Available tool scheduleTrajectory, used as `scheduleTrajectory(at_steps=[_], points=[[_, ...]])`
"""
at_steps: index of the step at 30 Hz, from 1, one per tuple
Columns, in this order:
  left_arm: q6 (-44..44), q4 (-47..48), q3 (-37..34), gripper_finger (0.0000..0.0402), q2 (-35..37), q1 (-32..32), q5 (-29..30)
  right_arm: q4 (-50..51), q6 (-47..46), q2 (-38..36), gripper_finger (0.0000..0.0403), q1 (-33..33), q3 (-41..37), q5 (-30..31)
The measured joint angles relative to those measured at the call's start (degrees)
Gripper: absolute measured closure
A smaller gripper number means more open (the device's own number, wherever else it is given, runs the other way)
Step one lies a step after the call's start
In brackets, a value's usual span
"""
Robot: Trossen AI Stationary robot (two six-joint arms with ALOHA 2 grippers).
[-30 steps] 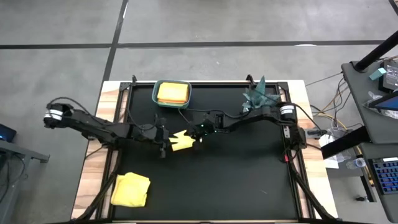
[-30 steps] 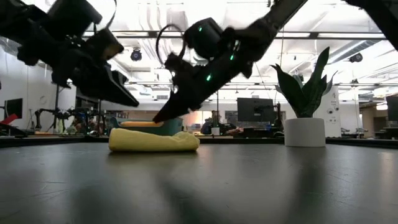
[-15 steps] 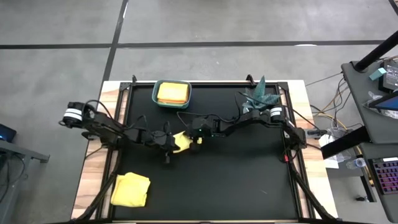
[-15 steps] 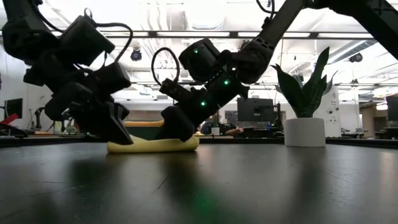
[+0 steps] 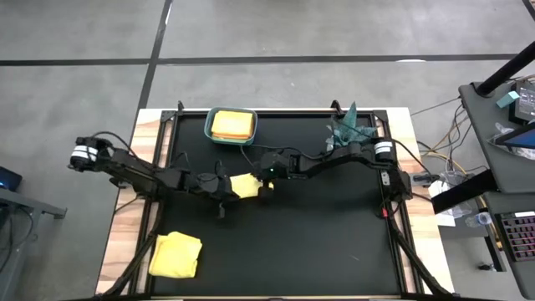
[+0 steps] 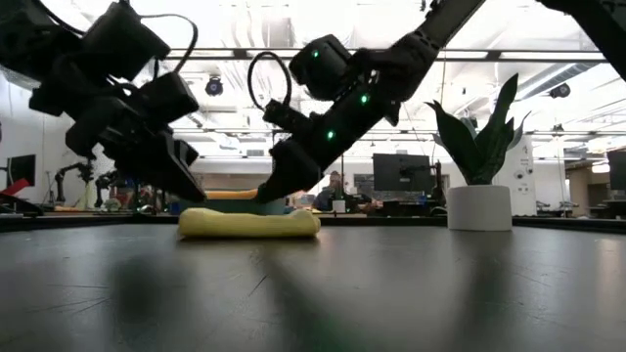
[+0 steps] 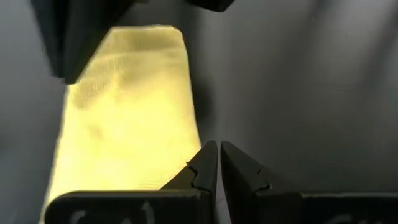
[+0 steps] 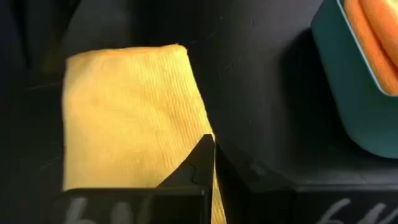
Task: Fold microfiber towels
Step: Fold the right yellow microfiber cloth
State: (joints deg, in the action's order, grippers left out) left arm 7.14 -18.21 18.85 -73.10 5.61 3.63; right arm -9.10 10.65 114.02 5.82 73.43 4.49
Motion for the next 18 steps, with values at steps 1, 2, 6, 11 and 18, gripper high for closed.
scheduleTrajectory(at_steps=[1, 2, 6, 11, 18], points=[[0.0, 1.1, 0.1, 0.0395, 1.2, 0.0, 0.6, 1.1, -0.1, -0.8, 0.0394, -0.1, 0.0, 0.0], [-0.3, 2.2, 0.1, 0.0395, 2.3, 0.0, 1.5, 2.4, -0.1, -1.4, 0.0394, -0.2, 0.0, -0.1], [-0.9, 3.9, 0.2, 0.0395, 4.7, 0.0, 6.7, 5.5, -0.5, -3.6, 0.0394, -0.9, 0.0, -4.3], [-1.8, 3.7, -0.1, 0.0395, 1.5, -0.1, 13.2, 6.5, -5.0, -4.1, 0.0394, -1.0, -0.5, -17.3], [-1.7, 2.6, 0.0, 0.0395, -5.9, -0.3, 16.9, 7.0, -7.2, -2.0, 0.0394, -0.8, -3.3, -18.0]])
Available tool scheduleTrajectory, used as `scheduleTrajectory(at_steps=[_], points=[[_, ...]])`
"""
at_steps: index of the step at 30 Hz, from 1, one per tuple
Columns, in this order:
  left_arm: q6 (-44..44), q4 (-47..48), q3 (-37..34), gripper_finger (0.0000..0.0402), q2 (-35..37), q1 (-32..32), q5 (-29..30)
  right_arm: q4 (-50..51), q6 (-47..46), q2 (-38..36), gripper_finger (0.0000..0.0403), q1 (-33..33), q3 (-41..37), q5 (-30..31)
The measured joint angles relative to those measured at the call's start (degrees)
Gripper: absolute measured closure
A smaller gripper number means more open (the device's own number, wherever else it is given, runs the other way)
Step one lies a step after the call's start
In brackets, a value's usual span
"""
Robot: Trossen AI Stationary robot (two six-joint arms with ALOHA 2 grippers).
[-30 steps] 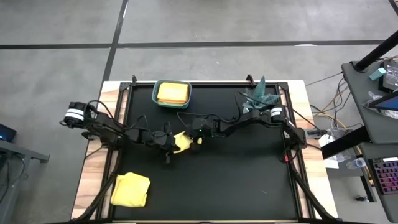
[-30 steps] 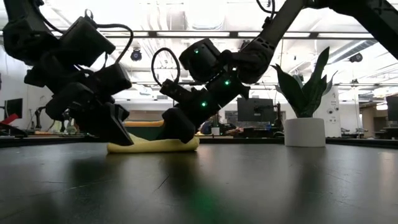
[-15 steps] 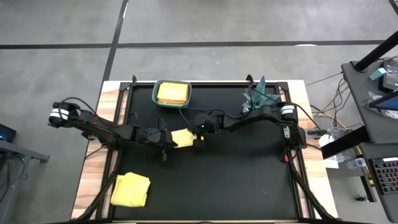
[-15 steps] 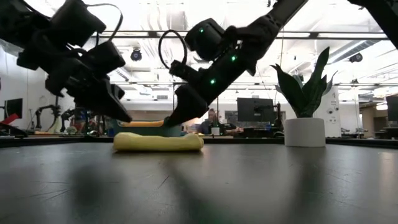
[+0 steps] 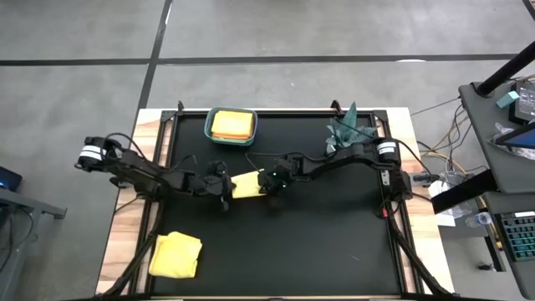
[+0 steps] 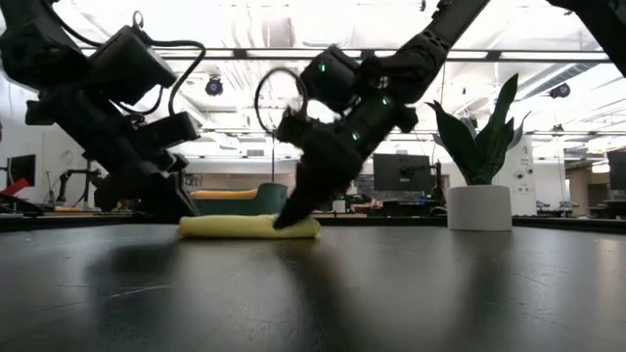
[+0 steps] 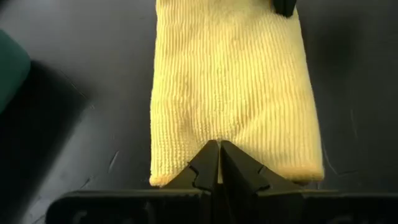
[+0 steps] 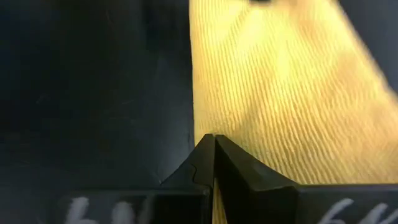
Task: Fold microfiber towels
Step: Fold the right yellow microfiber cloth, then put the right yellow microfiber cloth into the blue bin
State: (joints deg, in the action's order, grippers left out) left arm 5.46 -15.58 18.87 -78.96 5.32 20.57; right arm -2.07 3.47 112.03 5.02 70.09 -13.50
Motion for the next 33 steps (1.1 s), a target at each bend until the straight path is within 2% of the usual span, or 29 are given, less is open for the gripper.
scheduleTrajectory(at_steps=[5, 11, 17, 20, 24, 28, 30, 33], points=[[-1.6, -0.5, 0.3, 0.0395, -1.7, -0.1, 1.3, 0.2, -0.2, 0.0, 0.0394, 0.1, -0.6, -0.5], [-3.3, 0.6, 0.3, 0.0395, 2.5, -0.1, 1.4, 4.7, -1.0, -3.1, 0.0394, 1.1, 1.1, -0.4], [-0.4, 3.9, 0.3, 0.0395, 9.7, -0.1, 0.8, 12.9, -12.3, -4.9, 0.0393, 3.0, 4.4, -0.5], [8.7, 7.0, 0.3, 0.0395, 13.7, -0.6, 0.3, 20.3, -16.4, -5.3, 0.0382, 4.7, 6.6, -1.9], [26.3, 10.2, 0.3, 0.0375, 17.7, -1.5, -6.5, 26.4, -20.3, -5.3, 0.034, 6.1, 7.5, -2.0], [43.0, 10.8, 0.1, 0.0322, 18.9, -1.6, -14.1, 26.8, -25.6, -5.4, 0.028, 7.1, 7.5, -2.2], [50.3, 11.6, 0.1, 0.0286, 18.9, -1.6, -15.9, 26.8, -26.5, -5.4, 0.0247, 7.4, 7.5, -2.0], [58.6, 13.9, 0.0, 0.0227, 17.8, -2.3, -15.1, 26.0, -27.3, -5.4, 0.0201, 7.5, 7.5, -1.9]])
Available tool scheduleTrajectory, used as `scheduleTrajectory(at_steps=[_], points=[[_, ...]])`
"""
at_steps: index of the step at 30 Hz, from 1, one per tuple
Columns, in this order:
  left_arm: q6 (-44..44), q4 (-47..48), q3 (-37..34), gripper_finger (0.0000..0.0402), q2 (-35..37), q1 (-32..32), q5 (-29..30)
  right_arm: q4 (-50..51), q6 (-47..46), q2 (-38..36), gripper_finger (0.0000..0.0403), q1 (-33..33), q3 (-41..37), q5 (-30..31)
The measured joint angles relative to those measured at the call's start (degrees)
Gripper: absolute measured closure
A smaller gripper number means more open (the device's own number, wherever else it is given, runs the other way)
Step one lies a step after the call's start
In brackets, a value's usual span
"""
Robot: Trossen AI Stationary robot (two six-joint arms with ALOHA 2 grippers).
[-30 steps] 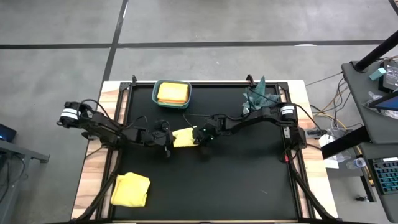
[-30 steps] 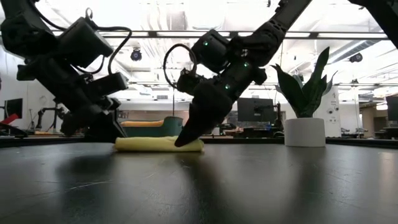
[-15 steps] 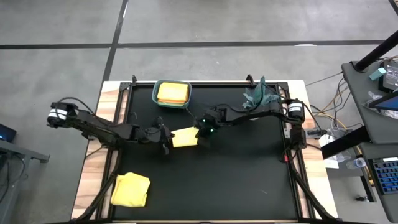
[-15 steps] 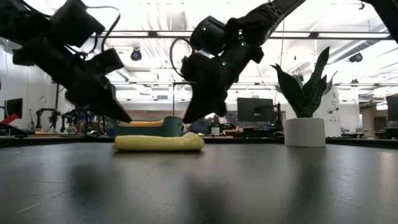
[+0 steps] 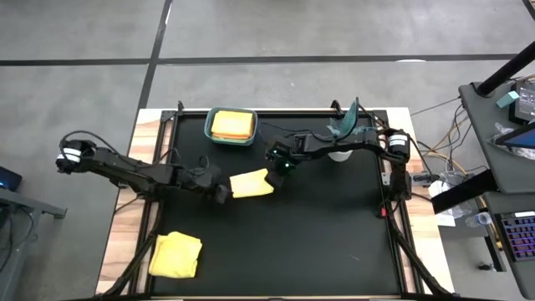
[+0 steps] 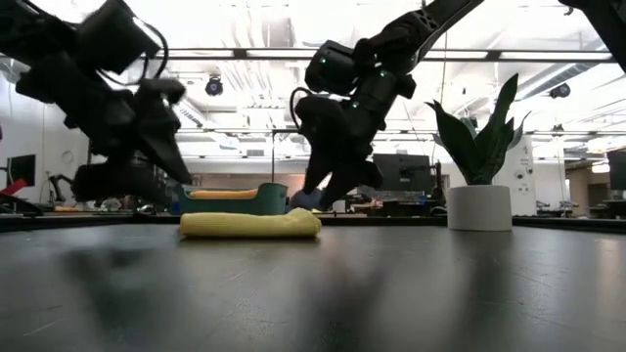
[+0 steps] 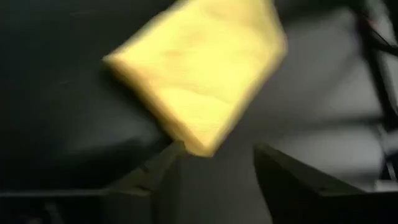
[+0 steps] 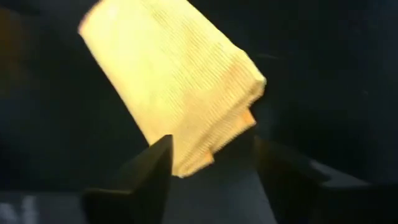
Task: Fold microfiber towels
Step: Put the right yellow microfiber cloth into the blue bin
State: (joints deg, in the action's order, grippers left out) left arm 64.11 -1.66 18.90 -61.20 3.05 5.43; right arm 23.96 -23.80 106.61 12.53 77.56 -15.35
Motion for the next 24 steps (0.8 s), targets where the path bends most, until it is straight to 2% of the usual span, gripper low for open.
scheduleTrajectory(at_steps=[3, 7, 14, 24], points=[[4.0, 0.2, -0.1, 0.0179, -2.7, -1.8, 0.7, -2.8, -1.1, 0.0, 0.0163, 0.0, -0.7, -0.1], [4.1, -4.8, -0.1, 0.0147, -7.0, -2.9, 0.7, -6.5, -2.7, 0.0, 0.0127, -0.1, -2.3, -0.1], [4.4, -12.6, 0.1, 0.0144, -13.8, -4.5, 0.7, -8.4, -3.7, 0.1, 0.0096, -0.4, -3.7, -0.1], [4.5, -20.6, 0.3, 0.0144, -19.3, -5.0, 1.0, -17.7, -8.6, 0.2, 0.0092, -0.5, -9.6, -0.1]])
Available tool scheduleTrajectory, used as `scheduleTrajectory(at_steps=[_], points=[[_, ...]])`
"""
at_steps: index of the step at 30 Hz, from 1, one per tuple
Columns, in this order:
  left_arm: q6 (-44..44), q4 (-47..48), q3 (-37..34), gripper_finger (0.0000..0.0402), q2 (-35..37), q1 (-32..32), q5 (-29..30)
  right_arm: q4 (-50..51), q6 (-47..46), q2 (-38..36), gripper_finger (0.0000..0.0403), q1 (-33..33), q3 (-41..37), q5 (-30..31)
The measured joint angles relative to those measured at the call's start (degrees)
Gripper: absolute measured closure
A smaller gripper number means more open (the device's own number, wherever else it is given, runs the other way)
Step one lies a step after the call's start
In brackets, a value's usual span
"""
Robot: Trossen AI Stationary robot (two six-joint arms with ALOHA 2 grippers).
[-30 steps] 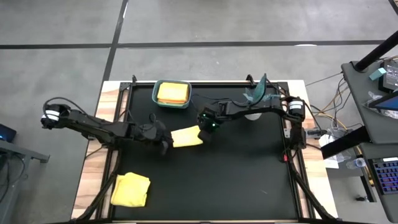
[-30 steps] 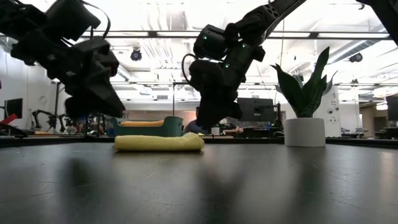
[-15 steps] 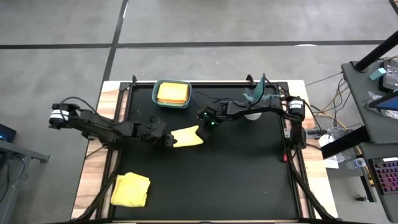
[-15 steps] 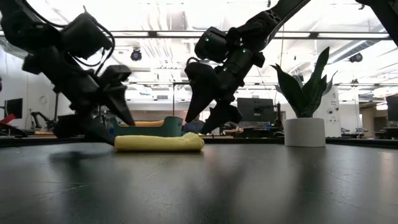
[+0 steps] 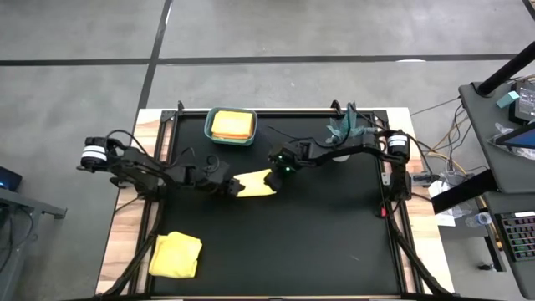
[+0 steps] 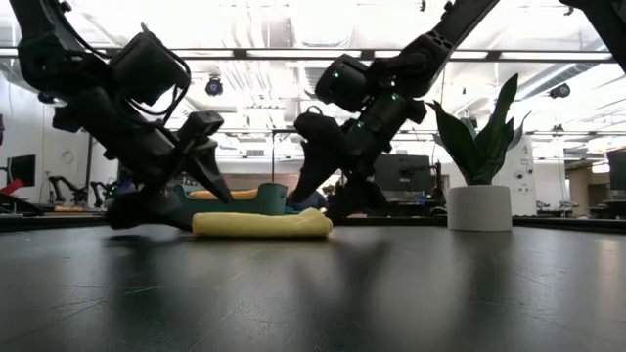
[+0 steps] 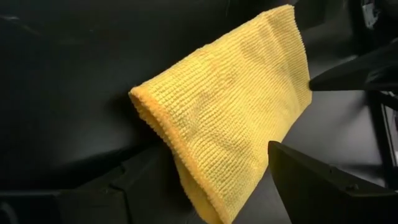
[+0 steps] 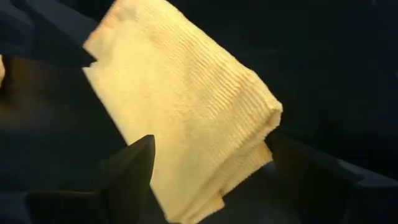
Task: Fold microfiber towels
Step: Put the right yellow microfiber cloth into the blue bin
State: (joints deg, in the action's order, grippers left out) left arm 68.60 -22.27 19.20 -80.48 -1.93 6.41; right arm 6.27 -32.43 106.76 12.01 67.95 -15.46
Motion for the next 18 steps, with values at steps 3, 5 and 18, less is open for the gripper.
scheduleTrajectory(at_steps=[3, 5, 18], points=[[0.0, -2.1, 0.0, 0.0144, -1.2, -0.1, 0.1, -2.4, -1.4, 0.0, 0.0093, 0.0, -1.9, 0.0], [0.0, -3.3, 0.0, 0.0144, -2.0, -0.3, 0.1, -4.1, -2.5, 0.0, 0.0095, -0.1, -3.0, 0.0], [-1.7, -7.2, 1.0, 0.0223, -6.2, -0.4, 0.3, -16.1, -6.7, 0.1, 0.021, -0.6, -8.0, -2.1]])
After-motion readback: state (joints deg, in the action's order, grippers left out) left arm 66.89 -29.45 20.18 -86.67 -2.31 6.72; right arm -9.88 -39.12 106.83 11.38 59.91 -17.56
